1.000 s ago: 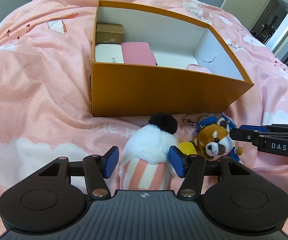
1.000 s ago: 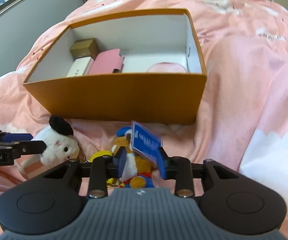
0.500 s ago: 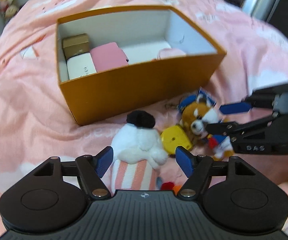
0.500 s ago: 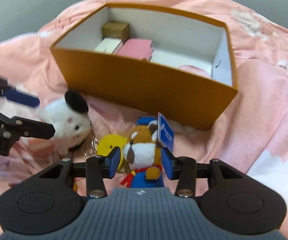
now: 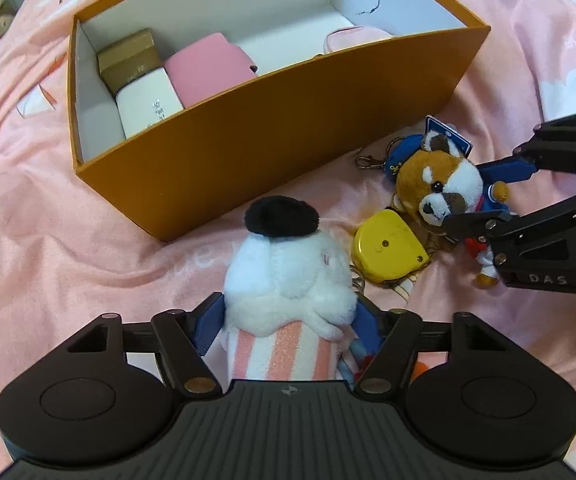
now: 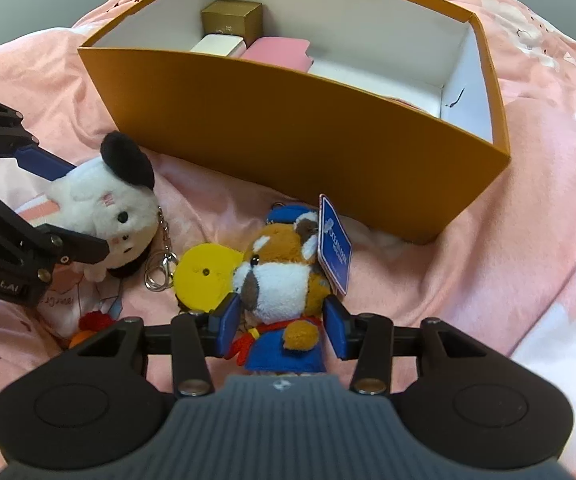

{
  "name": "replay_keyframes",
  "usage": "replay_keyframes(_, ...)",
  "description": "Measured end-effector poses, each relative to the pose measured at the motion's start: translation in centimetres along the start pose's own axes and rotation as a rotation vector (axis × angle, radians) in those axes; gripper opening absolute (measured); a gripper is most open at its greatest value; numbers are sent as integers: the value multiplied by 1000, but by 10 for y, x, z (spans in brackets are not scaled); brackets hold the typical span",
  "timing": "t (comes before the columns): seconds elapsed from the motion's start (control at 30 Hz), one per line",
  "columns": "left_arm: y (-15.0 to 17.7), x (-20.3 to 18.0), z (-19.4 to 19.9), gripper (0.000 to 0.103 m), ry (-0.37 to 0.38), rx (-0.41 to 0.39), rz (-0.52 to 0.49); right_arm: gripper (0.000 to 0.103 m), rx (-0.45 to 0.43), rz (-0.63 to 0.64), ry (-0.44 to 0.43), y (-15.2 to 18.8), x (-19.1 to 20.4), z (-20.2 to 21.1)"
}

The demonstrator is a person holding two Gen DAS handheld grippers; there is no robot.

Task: Organize objects
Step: 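Carry the panda plush and raccoon plush together over the orange box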

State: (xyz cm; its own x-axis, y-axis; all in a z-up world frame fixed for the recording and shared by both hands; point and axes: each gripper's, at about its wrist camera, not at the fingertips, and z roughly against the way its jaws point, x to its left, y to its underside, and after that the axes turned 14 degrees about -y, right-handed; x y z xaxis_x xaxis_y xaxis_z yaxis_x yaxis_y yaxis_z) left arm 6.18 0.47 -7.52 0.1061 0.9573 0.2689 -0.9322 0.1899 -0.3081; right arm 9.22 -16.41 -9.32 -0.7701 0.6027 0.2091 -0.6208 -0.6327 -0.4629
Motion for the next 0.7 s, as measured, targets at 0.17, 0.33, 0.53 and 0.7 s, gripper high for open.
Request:
replay_keyframes(0.17, 6, 6, -5, 75, 17, -3, 43, 49, 13, -9, -3, 0, -4, -10)
replay_keyframes(0.33, 13, 15, 1, 70, 44, -47, 112, 44, -2, -6, -4, 2, -2, -7)
replay_keyframes(0.53, 16, 27, 16, 68, 102, -108, 213, 41, -37, -17, -48, 1, 1, 12)
replay_keyframes(0.7, 12, 35, 39, 68, 182, -169, 275, 41, -91, -26, -86, -4, 5, 41)
